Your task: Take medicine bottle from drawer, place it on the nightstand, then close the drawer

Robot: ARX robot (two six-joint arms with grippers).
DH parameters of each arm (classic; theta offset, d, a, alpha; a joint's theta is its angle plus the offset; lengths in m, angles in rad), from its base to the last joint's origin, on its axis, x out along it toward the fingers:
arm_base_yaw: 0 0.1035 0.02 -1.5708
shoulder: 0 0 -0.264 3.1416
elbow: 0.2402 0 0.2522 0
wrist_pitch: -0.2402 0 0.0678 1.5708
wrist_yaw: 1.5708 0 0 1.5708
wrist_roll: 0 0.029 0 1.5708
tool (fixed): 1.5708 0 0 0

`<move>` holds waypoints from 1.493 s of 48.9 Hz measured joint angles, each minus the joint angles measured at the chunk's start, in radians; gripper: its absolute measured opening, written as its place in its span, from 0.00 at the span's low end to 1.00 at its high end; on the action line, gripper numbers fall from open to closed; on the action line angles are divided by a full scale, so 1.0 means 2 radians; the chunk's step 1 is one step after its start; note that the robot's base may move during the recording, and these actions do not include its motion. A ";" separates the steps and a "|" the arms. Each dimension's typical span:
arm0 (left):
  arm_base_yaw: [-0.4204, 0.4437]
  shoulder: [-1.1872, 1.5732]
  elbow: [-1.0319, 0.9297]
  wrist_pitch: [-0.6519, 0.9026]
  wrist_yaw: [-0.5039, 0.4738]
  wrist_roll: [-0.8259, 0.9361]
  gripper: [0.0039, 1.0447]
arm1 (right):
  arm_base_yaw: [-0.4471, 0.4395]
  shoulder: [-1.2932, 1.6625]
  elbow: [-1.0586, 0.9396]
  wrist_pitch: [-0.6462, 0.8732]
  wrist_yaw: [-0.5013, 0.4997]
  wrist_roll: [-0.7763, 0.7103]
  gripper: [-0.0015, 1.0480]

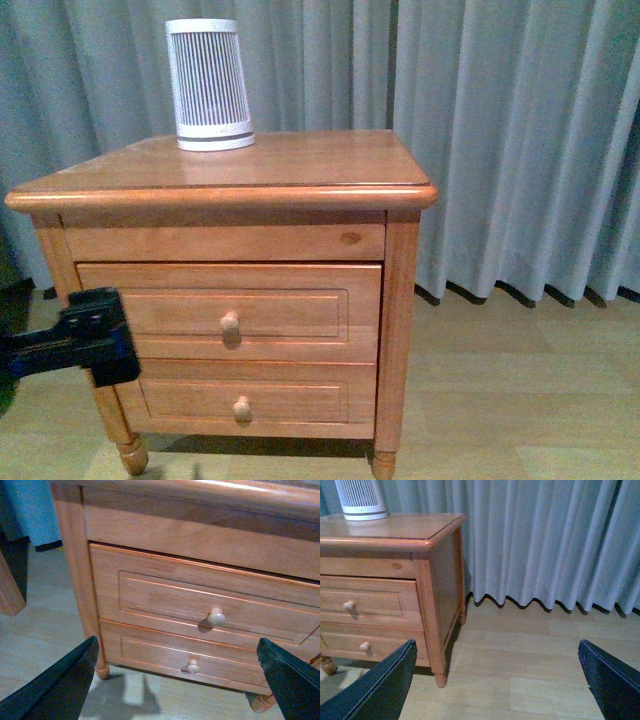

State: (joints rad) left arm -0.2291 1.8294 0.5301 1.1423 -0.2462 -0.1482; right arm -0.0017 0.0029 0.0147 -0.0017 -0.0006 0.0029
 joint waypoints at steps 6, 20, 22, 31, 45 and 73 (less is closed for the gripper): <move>-0.007 0.060 0.054 0.001 -0.006 0.000 0.94 | 0.000 0.000 0.000 0.000 0.000 0.000 0.93; -0.018 0.166 0.166 -0.031 0.002 0.000 0.94 | 0.000 0.000 0.000 0.000 0.000 0.000 0.93; -0.021 0.179 0.182 -0.039 0.005 0.000 0.94 | 0.000 0.000 0.000 0.000 0.000 0.000 0.93; -0.036 0.224 0.248 -0.073 0.020 -0.001 0.94 | 0.000 0.000 0.000 0.000 0.000 0.000 0.93; -0.043 0.266 0.307 -0.105 0.033 0.003 0.94 | 0.000 0.000 0.000 0.000 0.000 0.000 0.93; -0.014 0.315 0.374 -0.124 0.036 0.023 0.94 | 0.000 0.000 0.000 0.000 0.000 0.000 0.93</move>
State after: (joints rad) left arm -0.2569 2.4596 1.2774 0.8948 -0.1749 -0.1013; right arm -0.0017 0.0029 0.0143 -0.0017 -0.0010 0.0029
